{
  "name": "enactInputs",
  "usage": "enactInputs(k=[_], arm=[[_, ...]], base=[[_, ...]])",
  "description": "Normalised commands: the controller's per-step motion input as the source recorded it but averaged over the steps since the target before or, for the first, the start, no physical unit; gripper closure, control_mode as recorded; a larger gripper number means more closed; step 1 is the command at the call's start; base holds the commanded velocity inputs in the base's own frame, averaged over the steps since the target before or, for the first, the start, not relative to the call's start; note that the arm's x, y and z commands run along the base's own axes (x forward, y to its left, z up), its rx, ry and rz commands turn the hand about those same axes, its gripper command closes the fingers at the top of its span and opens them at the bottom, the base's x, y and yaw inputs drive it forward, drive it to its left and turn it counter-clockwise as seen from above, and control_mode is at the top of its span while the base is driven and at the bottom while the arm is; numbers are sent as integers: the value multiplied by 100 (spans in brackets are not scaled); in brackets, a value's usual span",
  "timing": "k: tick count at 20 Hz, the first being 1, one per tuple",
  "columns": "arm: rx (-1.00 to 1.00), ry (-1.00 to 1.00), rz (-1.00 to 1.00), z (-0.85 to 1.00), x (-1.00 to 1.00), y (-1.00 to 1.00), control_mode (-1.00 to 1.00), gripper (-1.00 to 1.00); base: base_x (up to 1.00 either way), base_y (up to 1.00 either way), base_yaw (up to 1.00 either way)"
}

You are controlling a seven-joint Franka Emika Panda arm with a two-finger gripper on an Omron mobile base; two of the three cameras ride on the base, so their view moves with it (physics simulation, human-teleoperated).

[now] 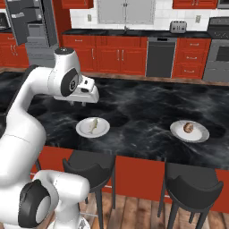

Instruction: Transport the fish and mushroom to the fridge. Place the fish on the rack containing meat and place the mushroom on the rack containing the vegetable, ensuring meats and vegetables are on different racks.

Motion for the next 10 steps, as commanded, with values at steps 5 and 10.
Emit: enactInputs(k=[5,10], arm=[[-1,-3,0,-6,-53,4,-100,-100],[0,3,0,-33,-45,15,-100,-100]], base=[[0,0,0],[0,0,0]])
